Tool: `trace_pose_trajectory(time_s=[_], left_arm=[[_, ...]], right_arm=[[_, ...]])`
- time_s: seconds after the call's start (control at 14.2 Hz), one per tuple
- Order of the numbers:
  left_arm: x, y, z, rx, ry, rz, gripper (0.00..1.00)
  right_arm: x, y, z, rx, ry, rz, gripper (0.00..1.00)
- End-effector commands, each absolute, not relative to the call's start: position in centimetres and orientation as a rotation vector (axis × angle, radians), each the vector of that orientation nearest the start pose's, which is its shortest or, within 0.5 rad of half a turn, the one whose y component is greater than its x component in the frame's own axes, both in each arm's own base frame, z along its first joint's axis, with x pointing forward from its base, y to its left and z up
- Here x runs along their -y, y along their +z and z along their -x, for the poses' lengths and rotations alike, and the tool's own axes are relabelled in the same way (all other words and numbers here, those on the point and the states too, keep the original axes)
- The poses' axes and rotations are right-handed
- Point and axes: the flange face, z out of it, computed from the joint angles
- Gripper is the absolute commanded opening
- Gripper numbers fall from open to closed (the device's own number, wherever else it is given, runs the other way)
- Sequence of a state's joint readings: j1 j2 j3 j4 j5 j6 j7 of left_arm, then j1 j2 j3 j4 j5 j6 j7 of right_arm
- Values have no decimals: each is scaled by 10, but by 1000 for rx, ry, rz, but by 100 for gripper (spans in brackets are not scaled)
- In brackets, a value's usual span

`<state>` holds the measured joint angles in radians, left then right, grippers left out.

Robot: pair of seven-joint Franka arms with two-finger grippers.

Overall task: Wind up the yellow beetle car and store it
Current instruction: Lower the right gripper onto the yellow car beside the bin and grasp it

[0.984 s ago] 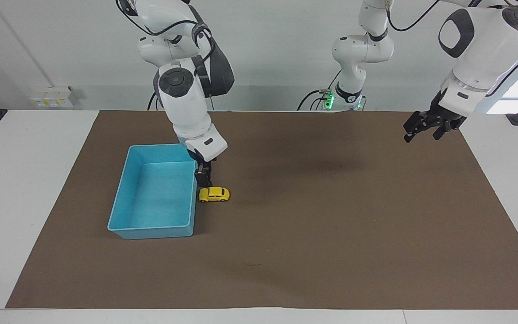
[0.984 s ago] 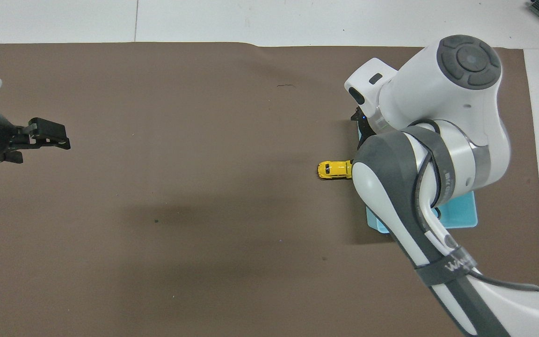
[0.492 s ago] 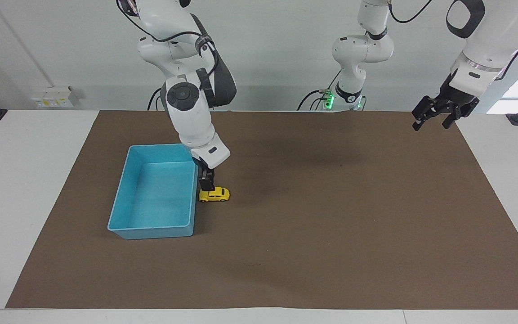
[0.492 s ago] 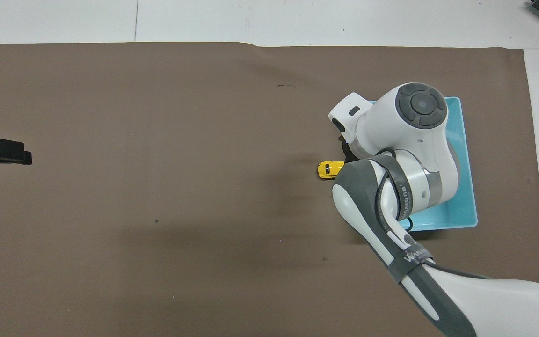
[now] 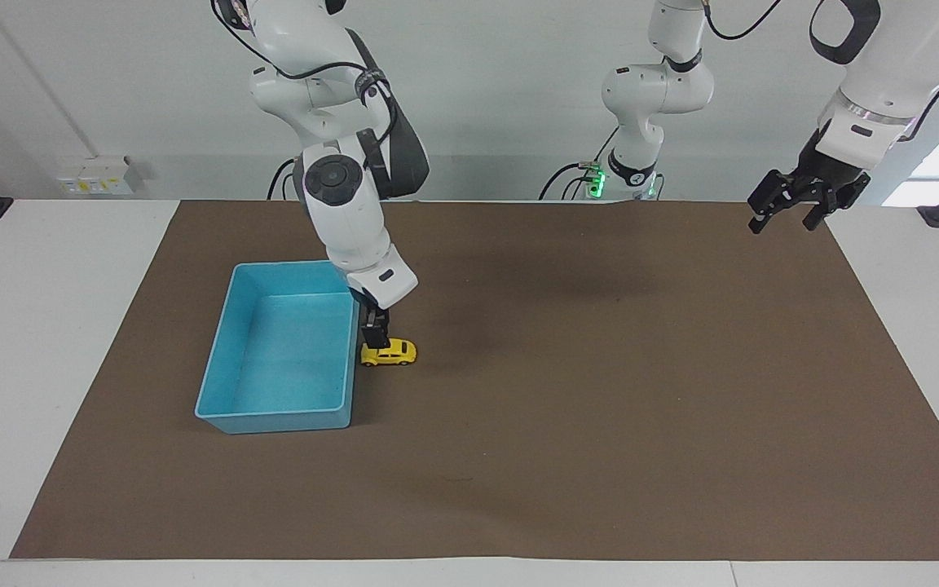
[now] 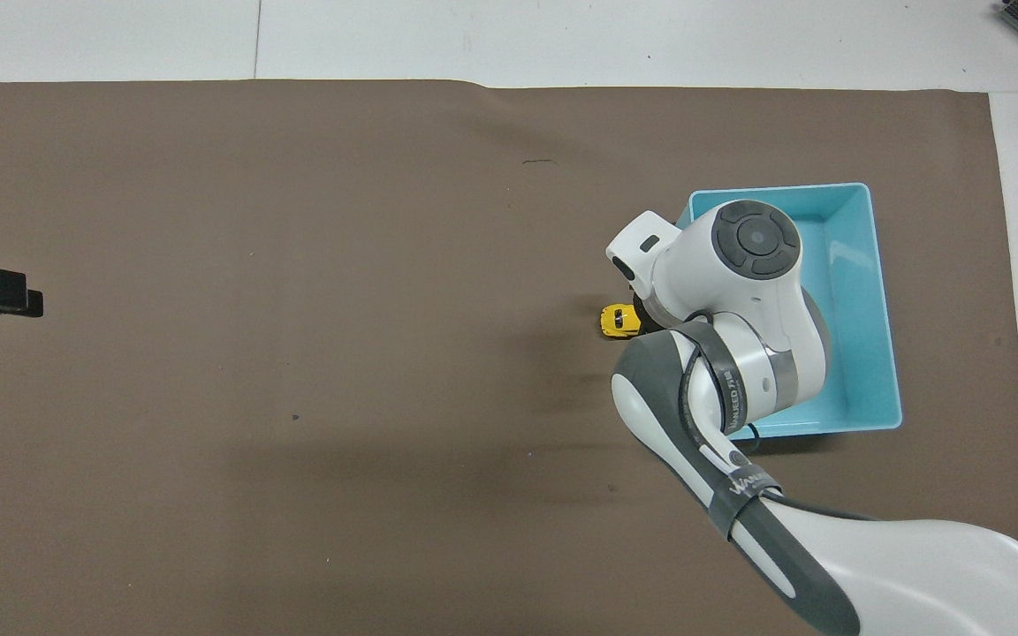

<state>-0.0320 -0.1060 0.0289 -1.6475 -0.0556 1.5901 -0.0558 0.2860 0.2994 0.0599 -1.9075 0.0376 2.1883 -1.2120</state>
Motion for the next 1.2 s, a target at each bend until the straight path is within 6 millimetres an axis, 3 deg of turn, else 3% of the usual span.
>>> trace_pose_trajectory(time_s=[0.0,0.21,0.49,0.77,1.12], left_arm=[[5,653,-519,71,-62,3182,100],[4,653,-520,74,-62,3183,100],[10,650,-516,47,-25,3181,100],[9,650,-512,51,7,3177,100],[10,650,-511,48,11,3178,100]], right_arm=[[-197,330,-575,2200,3,2202,100],[-196,326,-577,2210,5,2200,100],[-198,305,-579,2236,2,2193,100],[-197,301,-580,2230,-15,2208,99],[-196,301,-580,2228,-15,2210,74]])
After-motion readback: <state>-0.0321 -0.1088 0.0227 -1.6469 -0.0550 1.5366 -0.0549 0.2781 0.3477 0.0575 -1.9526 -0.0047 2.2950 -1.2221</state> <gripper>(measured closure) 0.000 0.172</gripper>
